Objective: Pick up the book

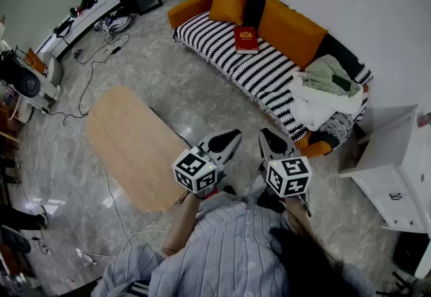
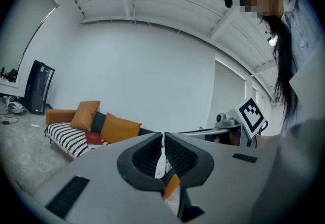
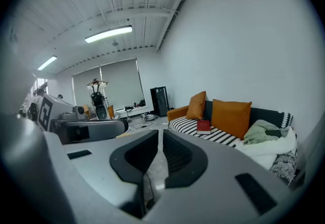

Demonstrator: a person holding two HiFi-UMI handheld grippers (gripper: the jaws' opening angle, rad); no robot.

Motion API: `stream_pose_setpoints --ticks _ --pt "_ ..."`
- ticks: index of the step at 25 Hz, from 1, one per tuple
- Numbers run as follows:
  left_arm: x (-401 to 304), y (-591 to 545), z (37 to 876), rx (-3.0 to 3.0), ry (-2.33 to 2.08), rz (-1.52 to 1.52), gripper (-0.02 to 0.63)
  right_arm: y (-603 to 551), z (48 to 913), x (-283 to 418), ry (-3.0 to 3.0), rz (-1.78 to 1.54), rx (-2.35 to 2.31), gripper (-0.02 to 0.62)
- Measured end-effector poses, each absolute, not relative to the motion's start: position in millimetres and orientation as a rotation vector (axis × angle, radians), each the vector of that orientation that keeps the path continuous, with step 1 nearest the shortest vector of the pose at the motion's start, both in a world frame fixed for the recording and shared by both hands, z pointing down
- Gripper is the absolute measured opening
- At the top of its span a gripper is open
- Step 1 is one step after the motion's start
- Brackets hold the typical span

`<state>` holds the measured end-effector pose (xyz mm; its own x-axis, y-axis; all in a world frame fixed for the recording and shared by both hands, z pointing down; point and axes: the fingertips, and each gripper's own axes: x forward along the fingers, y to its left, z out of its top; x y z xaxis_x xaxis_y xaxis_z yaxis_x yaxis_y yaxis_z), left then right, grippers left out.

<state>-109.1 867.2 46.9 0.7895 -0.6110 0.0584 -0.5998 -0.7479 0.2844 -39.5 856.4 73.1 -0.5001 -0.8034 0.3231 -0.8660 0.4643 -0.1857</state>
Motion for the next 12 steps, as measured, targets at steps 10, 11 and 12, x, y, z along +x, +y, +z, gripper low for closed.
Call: stream_pose_setpoints --ticks 10,11,12 --pt "-106.5 864.9 49.5 2.681 -0.928 -0.054 0.021 858.8 75.9 -42.5 -2.509 0.417 1.424 0.041" --pt "-105.5 864.2 50.2 2.677 -0.928 -0.053 0.021 858.6 77.4 -42.0 -2.509 0.425 1.420 0.041" --pt "-104.6 863.4 50.8 2.674 -0.928 -0.053 0.021 858.1 78.6 -41.3 -2.508 0.431 1.416 0.041"
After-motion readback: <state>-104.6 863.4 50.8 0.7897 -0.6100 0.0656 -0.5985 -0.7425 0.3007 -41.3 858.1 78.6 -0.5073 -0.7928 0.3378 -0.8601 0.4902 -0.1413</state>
